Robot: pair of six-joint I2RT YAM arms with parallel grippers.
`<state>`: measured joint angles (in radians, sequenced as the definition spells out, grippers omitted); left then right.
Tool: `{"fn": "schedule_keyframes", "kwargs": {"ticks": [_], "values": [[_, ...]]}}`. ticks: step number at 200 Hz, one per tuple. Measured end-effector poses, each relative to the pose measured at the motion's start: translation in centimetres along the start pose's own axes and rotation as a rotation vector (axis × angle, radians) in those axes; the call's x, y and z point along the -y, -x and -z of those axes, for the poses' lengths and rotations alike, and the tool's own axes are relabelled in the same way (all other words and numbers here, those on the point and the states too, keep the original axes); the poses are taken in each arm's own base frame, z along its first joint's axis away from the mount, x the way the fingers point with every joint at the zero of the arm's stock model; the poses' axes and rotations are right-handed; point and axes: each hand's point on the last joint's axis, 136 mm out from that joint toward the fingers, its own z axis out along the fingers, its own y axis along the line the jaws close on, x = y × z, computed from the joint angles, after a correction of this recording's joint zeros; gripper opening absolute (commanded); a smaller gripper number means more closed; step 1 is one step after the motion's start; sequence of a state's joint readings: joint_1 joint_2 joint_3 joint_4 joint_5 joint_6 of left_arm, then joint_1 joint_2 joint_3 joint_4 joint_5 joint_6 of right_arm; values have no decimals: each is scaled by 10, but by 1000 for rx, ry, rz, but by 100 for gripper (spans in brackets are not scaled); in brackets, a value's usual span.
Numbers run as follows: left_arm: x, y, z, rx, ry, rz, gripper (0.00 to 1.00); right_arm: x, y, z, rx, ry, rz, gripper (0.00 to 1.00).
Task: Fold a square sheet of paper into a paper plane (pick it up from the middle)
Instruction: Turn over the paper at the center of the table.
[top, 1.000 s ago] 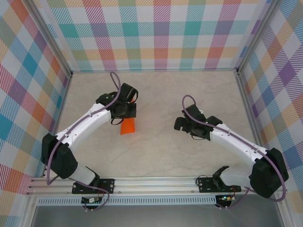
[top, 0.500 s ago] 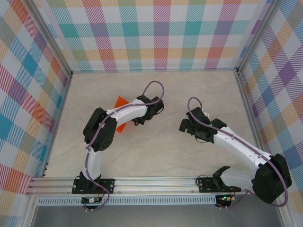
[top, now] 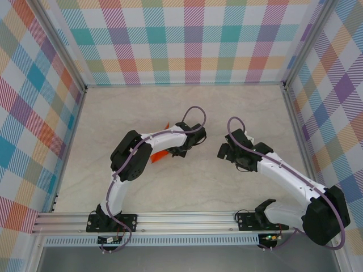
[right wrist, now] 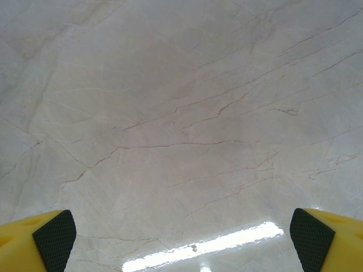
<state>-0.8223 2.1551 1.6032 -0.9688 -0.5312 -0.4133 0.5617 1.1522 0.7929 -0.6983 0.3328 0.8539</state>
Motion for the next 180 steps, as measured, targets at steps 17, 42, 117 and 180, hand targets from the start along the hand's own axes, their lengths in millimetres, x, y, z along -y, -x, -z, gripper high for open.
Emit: {"fn": "schedule_keyframes", "kwargs": {"ticks": [17,42,117,180], "values": [[10,-2,1,-13,-56,6,38,1,0,0,-1,-2,-7,100],[21,-9,21,-14,-204,36,58,3,2,0,1,-1,-20,100],[-42,19,142,249,-617,338,74,-21,-7,-9,-95,71,37,100],[-121,-34,53,115,-526,678,100,-144,-7,-25,-215,310,219,100]]}}
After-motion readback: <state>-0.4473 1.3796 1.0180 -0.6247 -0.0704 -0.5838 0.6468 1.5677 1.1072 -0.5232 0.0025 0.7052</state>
